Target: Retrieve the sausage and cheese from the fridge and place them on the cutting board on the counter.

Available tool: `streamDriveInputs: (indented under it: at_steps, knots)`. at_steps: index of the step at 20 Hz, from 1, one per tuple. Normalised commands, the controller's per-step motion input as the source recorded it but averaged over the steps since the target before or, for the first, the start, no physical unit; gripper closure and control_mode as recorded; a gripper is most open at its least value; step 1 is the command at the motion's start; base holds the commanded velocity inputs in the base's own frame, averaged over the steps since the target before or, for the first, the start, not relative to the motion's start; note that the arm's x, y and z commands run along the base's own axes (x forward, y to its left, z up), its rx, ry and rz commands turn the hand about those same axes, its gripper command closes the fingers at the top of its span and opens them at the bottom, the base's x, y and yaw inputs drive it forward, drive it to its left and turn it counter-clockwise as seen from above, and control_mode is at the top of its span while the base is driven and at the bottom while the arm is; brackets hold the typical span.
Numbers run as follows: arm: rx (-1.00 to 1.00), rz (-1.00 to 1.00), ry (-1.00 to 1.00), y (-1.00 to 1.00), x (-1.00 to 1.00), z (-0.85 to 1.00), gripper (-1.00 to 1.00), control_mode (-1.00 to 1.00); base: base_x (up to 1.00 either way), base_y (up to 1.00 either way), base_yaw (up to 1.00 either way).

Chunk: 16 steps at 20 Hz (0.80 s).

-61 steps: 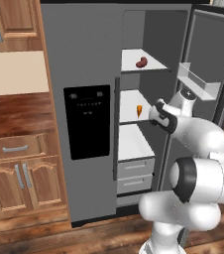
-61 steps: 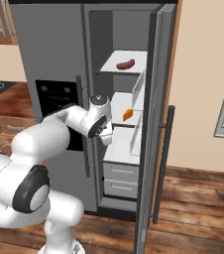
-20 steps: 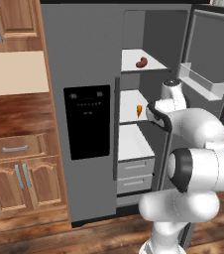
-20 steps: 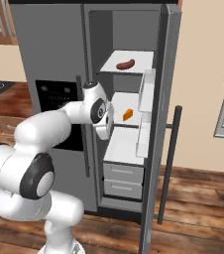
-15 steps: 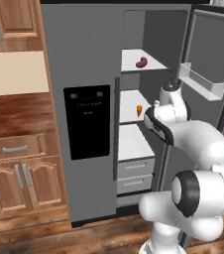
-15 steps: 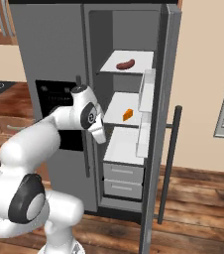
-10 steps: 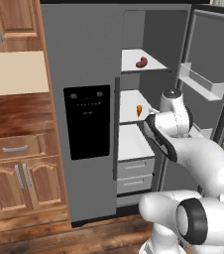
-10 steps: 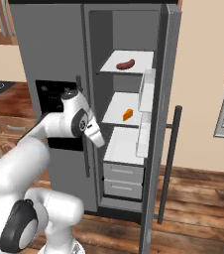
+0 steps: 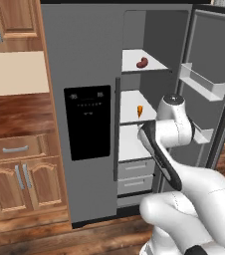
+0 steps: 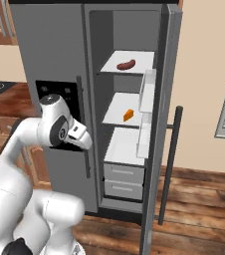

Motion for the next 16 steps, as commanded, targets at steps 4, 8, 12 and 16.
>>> streamDriveInputs:
  at_steps: [4, 8, 12, 16]
  knots:
    - [0.00, 0.27, 0.00, 0.03, -0.72, 0.00, -1.00, -1.00, 0.00, 0.00, 0.00]
    - [0.00, 0.02, -0.02, 0.00, -0.11, 0.00, -1.00, -1.00, 0.00, 0.00, 0.00]
    - [0.00, 0.00, 0.00, 0.00, 0.00, 0.00, -1.00, -1.00, 0.00, 0.00, 0.00]
    - [0.00, 0.00, 0.00, 0.00, 0.00, 0.00, -1.00, -1.00, 0.00, 0.00, 0.00]
